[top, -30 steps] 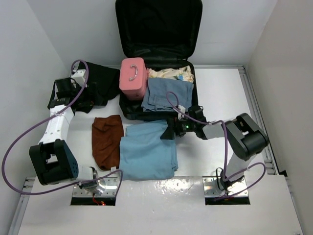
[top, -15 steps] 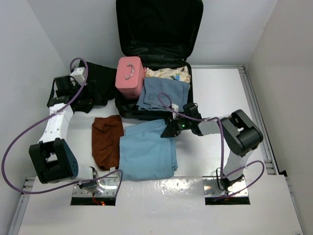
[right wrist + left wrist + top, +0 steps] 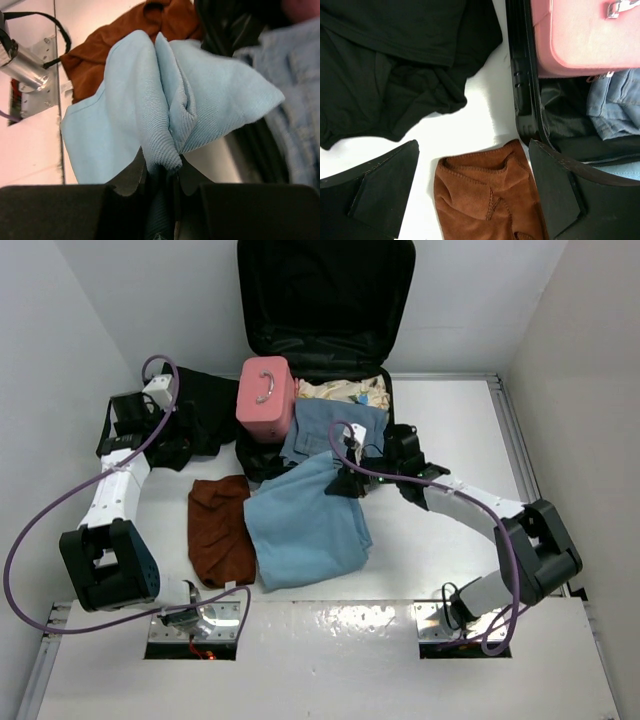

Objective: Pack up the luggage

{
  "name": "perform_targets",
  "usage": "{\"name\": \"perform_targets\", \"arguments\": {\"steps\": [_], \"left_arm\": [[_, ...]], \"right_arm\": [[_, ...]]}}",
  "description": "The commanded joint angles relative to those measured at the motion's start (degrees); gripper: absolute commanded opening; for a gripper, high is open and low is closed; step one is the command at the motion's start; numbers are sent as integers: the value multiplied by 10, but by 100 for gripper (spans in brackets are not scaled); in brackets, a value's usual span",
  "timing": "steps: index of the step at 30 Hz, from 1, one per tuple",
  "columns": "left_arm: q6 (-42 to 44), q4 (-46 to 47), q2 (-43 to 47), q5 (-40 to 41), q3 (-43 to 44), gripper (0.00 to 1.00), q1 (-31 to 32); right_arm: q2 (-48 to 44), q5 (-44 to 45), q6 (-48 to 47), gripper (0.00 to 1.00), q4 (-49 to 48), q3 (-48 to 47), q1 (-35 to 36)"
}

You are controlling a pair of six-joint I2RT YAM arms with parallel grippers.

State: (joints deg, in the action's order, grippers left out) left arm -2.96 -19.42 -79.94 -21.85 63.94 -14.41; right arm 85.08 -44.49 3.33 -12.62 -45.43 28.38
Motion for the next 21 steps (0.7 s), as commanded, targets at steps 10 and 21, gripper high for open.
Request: {"name": "perform_targets", "arguments": {"steps": [10,21], "left_arm": [[-37,67,0,-7,29,96,9],[-53,77,-17,11,45,96,14]], "right_arm": [[68,61,-15,0,-202,-201,-54],[177,194,45,0,-226,-335,-146]]}}
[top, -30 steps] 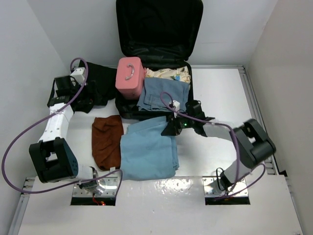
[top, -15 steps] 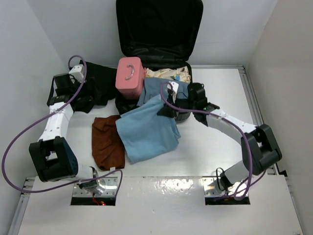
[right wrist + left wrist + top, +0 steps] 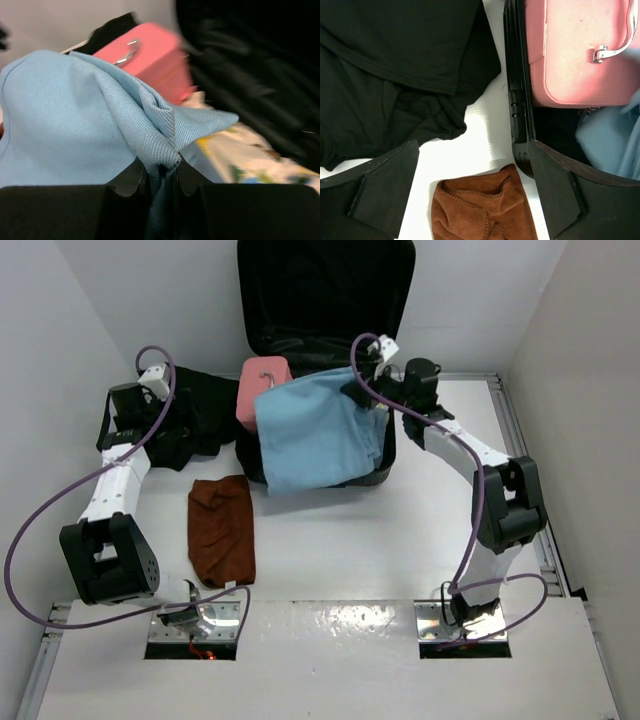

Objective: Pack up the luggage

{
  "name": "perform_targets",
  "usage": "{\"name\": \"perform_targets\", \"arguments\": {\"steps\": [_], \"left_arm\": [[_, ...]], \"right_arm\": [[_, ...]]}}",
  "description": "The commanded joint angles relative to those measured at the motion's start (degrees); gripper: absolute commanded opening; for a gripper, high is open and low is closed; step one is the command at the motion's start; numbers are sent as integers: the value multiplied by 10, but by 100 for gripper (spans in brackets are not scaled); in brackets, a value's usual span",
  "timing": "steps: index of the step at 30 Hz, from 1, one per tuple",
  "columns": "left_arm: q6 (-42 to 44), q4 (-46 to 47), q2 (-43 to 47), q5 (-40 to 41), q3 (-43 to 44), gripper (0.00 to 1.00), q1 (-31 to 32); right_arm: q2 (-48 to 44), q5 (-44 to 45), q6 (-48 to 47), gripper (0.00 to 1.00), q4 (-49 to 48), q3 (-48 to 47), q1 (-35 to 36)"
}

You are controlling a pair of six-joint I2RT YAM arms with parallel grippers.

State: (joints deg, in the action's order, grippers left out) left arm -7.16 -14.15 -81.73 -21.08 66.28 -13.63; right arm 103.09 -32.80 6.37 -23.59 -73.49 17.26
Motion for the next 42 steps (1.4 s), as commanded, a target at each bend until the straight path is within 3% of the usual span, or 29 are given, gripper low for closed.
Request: {"name": "perform_targets", "arguments": {"steps": [1,9,19,22,23,26,28,32,38,42], "left_arm": [[-16,25,-4,3,22,96,6],[-22,30,-10,14,27,96,11],[-22,18,-20,24,32,96,17],[-22,13,-20,31,38,96,22],[-22,13,-20,38,38,96,22],[-22,13,-20,50,38,96,22],[-22,13,-20,50,38,96,22],[-22,13,-15,50,38,96,22],[-22,13,-20,50,38,96,22],[-27,13,-20,50,38,96,22]], "right_arm": [[2,79,21,0,-119,-58,-40],[58,105,22,0,-82,-60,-85],[161,6,46,2,27,-101,-81],[194,5,39,29,100,-158,-73],[198,8,23,49,124,-167,-72],[162,44,1,72,128,-161,-71],[142,81,-7,77,116,-147,-75],[85,82,23,77,80,-153,-83],[78,-49,184,77,18,-174,-57],[119,-142,244,53,-18,-191,-20]]}}
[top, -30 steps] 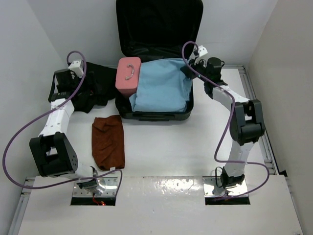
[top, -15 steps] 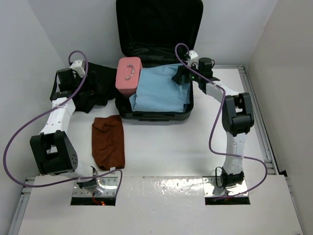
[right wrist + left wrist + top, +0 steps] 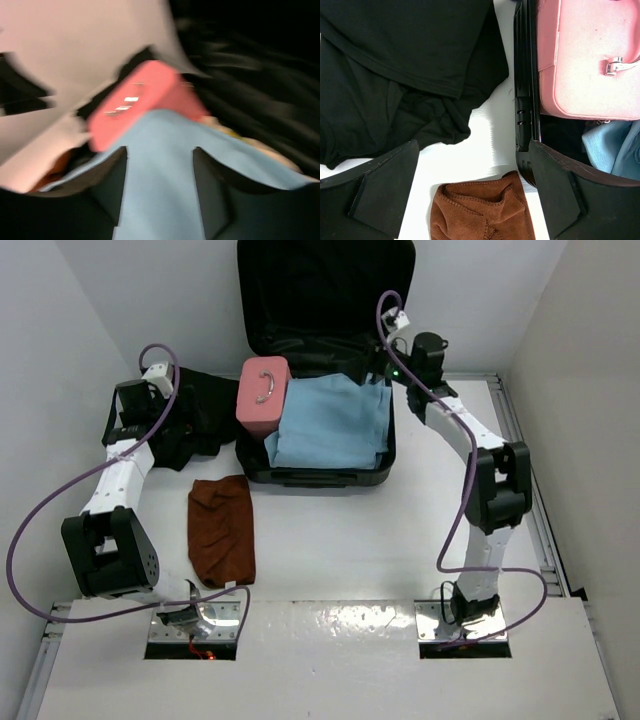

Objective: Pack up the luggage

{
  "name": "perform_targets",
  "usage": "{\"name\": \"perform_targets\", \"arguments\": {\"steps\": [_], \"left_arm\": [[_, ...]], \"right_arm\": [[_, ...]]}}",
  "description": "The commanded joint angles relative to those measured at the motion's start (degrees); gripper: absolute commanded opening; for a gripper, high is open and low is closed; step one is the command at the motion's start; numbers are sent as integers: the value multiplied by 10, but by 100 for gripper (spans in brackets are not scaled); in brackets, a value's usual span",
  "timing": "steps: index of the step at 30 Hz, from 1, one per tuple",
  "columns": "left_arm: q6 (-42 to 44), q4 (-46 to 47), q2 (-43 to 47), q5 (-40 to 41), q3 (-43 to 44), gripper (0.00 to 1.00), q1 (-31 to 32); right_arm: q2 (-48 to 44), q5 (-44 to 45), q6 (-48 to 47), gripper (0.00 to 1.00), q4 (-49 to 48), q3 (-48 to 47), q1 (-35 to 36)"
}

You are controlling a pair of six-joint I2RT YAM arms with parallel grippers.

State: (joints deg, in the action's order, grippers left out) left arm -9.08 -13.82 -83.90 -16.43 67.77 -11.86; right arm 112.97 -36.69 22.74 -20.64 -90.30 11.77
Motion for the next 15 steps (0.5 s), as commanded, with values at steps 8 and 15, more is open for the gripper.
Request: {"name": "perform_targets", "arguments": {"steps": [8,15], "left_arm": [[8,-9,21,15,11,96,4],[20,-19,26,20,6,96,4]], "right_arm": [[59,-197,78,25,10,-2,100],[61,-229,-36,17,148,31,124]]}}
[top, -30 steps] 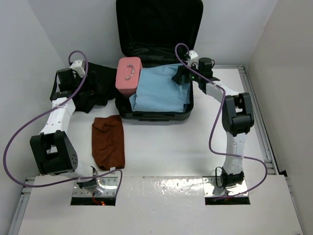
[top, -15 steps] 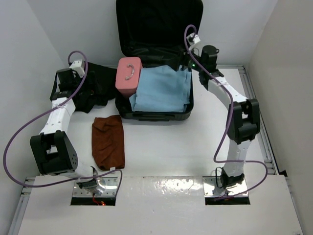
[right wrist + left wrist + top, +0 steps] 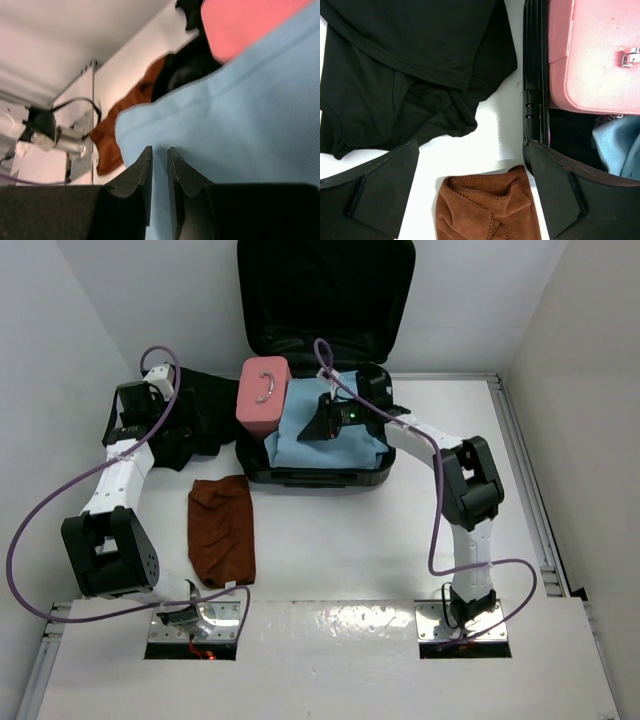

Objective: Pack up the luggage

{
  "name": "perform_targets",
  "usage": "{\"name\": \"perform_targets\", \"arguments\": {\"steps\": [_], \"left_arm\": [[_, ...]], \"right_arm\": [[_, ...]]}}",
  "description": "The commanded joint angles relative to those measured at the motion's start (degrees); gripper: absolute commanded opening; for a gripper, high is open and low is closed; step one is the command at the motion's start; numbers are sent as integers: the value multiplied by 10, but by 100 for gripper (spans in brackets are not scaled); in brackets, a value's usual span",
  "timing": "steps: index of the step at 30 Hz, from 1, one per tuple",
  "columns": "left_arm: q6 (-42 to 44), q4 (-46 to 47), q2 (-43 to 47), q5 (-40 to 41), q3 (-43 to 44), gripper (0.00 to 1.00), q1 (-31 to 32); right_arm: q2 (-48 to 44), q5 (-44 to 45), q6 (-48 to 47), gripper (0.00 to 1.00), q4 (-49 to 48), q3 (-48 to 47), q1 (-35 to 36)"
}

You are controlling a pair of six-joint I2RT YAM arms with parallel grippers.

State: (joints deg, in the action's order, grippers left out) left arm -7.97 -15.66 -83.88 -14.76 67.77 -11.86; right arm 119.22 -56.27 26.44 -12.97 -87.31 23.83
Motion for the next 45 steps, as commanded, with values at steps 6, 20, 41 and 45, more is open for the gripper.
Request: {"name": "perform_targets", "arguments": {"steps": [6,20,41,45], "left_arm": [[8,-1,26,9,1,96,4],[14,-6,-18,19,25,96,4],[0,28,-56,13,72,96,15],[-6,28,-88,57,104,96,21]], "right_arm": [[50,75,-230,15,201,-10,5],[109,313,-371,16,160,-26,-26],[20,241,-134,50,-40,-79,-113],[106,324,-104,50,0,-218,-111]]}}
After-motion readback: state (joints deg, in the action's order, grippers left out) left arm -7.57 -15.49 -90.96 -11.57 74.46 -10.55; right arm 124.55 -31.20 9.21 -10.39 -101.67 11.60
